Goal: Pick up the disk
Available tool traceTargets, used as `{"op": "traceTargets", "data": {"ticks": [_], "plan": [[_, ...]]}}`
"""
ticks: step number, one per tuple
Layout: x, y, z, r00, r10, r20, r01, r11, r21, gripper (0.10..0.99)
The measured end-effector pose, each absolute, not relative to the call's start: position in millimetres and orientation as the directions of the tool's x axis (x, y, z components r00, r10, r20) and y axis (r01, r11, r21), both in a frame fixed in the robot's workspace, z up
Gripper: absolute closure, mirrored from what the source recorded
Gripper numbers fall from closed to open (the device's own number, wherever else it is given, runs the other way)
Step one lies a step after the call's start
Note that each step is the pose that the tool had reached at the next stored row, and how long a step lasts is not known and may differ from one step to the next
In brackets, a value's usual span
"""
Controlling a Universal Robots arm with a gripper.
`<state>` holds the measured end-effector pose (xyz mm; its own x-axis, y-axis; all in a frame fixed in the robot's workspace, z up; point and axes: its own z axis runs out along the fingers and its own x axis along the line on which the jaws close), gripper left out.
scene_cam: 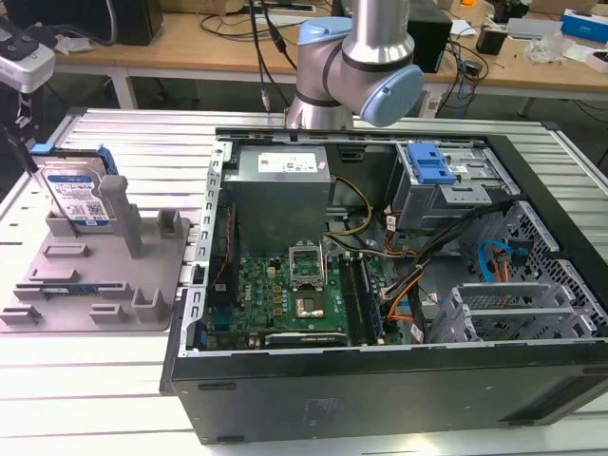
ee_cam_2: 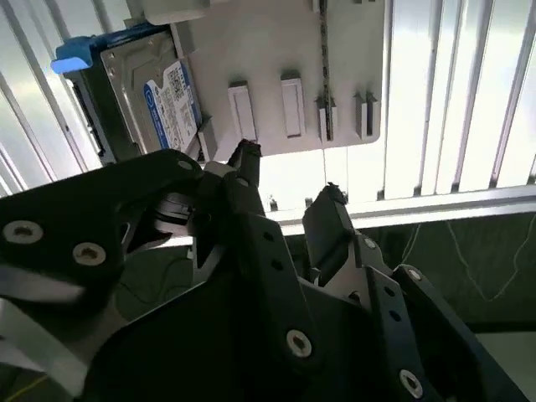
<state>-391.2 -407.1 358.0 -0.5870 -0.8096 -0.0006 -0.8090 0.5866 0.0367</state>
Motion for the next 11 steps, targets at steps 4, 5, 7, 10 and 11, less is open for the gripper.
{"op": "traceTargets", "data": {"ticks": [4, 5, 7, 10, 11], "plan": [[-391.2, -407.1, 357.0, -0.505, -0.863, 0.001, -0.863, 0.505, 0.035, 0.604], [-391.3, -407.1, 356.8, -0.486, -0.874, 0.002, -0.873, 0.486, 0.034, 0.604], [-391.3, -407.1, 356.6, -0.456, -0.89, 0.003, -0.889, 0.456, 0.03, 0.604], [-391.2, -407.1, 355.8, -0.405, -0.914, 0.003, -0.914, 0.405, 0.022, 0.604], [-391.2, -407.1, 355.3, -0.38, -0.925, 0.003, -0.925, 0.38, 0.019, 0.604]]}}
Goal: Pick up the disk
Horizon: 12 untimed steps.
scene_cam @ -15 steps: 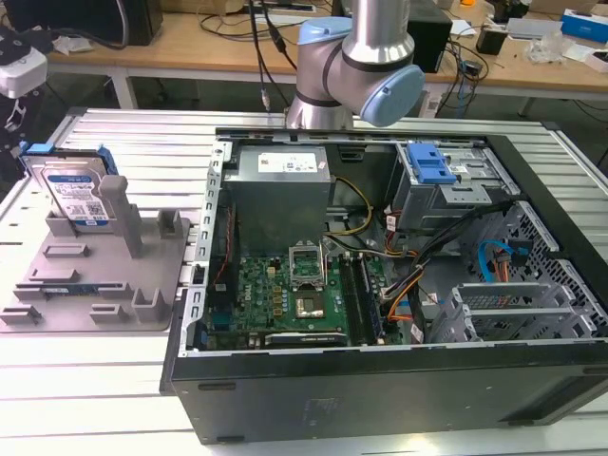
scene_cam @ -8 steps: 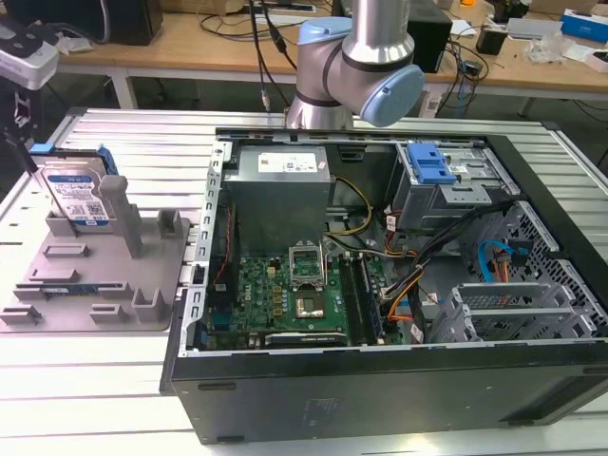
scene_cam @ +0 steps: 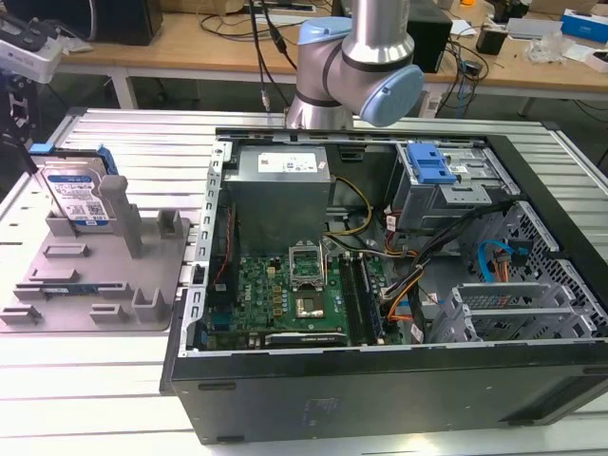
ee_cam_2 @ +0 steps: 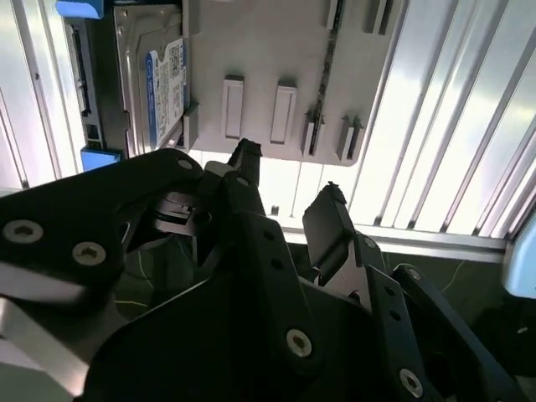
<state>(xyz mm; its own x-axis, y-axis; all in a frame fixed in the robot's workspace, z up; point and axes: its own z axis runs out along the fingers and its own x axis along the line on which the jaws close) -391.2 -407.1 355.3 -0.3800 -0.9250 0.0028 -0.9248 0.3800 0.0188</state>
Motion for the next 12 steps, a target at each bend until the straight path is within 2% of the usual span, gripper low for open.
{"op": "traceTargets", "data": {"ticks": [12], "plan": [[-390.6, -407.0, 351.9, -0.153, -0.988, 0.005, -0.988, 0.153, 0.007, 0.604]]}}
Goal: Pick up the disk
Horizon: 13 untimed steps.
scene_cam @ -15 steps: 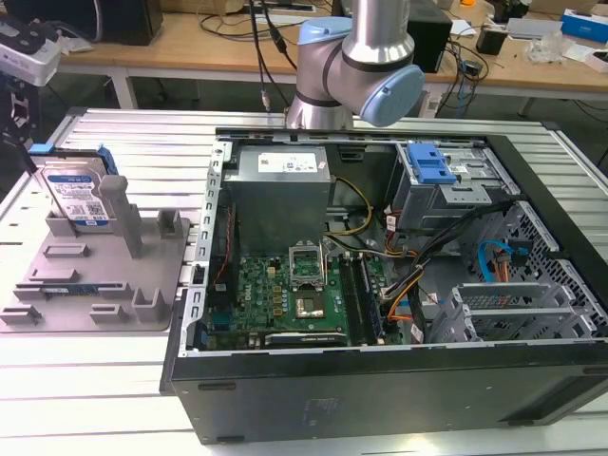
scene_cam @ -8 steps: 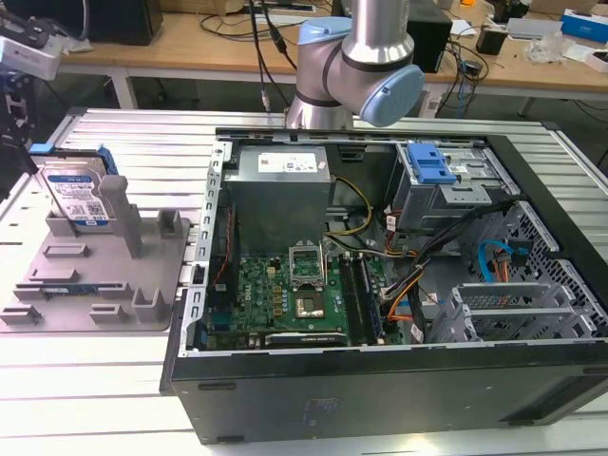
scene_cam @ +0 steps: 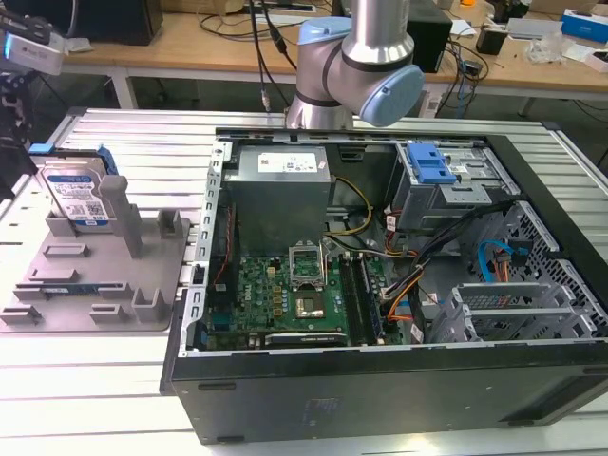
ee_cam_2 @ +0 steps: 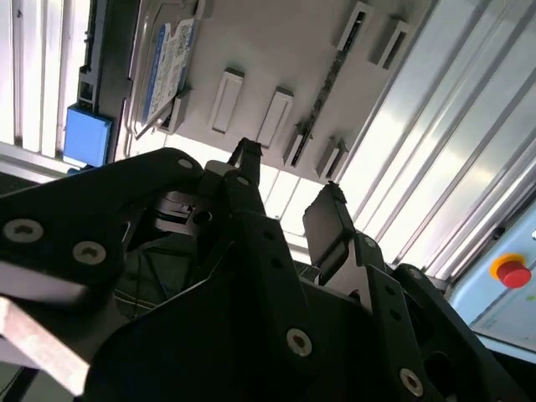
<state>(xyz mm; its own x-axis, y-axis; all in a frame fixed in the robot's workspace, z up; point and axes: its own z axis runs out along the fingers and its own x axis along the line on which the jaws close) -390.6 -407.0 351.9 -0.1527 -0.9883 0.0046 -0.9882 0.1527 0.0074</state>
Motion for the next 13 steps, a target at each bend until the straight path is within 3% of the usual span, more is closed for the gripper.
{"op": "traceTargets", "data": {"ticks": [13], "plan": [[-390.2, -403.1, 351.4, -0.127, -0.992, 0.021, -0.992, 0.127, 0.003, 0.604]]}}
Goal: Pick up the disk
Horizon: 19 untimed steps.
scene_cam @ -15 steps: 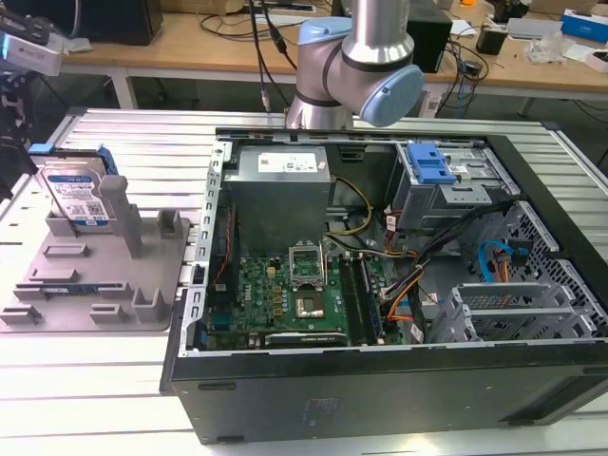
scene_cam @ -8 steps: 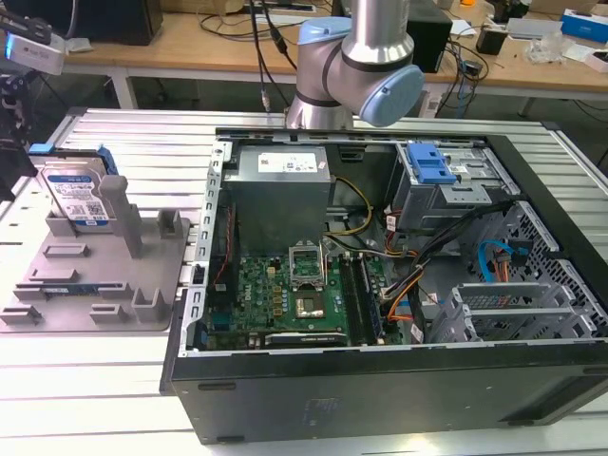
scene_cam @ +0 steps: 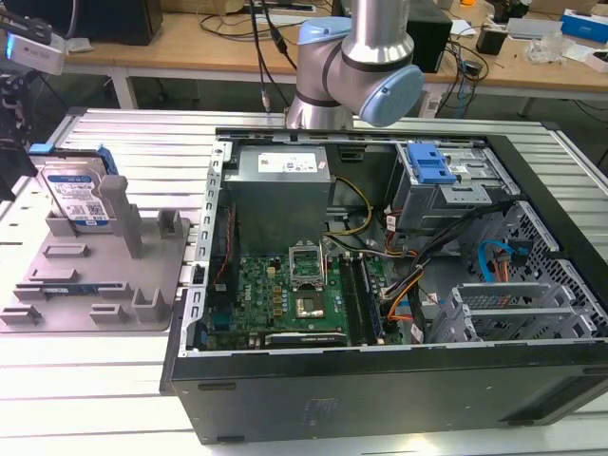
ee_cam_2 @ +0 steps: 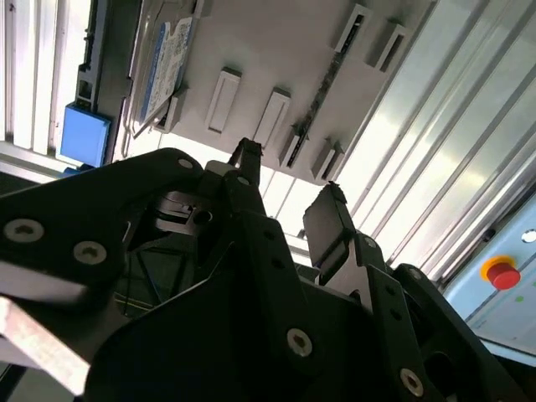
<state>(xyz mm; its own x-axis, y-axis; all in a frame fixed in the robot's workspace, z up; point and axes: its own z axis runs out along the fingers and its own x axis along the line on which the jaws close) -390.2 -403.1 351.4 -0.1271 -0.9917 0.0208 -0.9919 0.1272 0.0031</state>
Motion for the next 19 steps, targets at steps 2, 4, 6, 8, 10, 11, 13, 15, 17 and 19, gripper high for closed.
{"op": "traceTargets", "data": {"ticks": [2, 4, 6, 8, 10, 11, 13, 15, 17, 19], "plan": [[-390, -402, 351, -0.093, -0.995, 0.021, -0.996, 0.093, 0.003, 0.604], [-390, -396, 351, -0.07, -0.997, 0.021, -0.998, 0.07, 0.003, 0.604], [-390, -385, 351, -0.068, -0.997, 0.021, -0.998, 0.068, 0.003, 0.604], [-390, -372, 351, -0.068, -0.997, 0.021, -0.998, 0.068, 0.003, 0.604], [-390, -359, 350, -0.068, -0.997, 0.021, -0.998, 0.068, 0.003, 0.604], [-390, -352, 350, -0.068, -0.997, 0.021, -0.998, 0.068, 0.003, 0.604], [-390, -331, 350, -0.068, -0.997, 0.021, -0.998, 0.068, 0.003, 0.604], [-399, -325, 350, -0.065, -0.998, 0.021, -0.998, 0.065, 0.003, 0.604], [-407, -325, 350, -0.058, -0.998, 0.021, -0.998, 0.058, 0.003, 0.604], [-410, -316, 348, -0.051, -0.998, 0.021, -0.999, 0.051, 0.003, 0.604]]}}
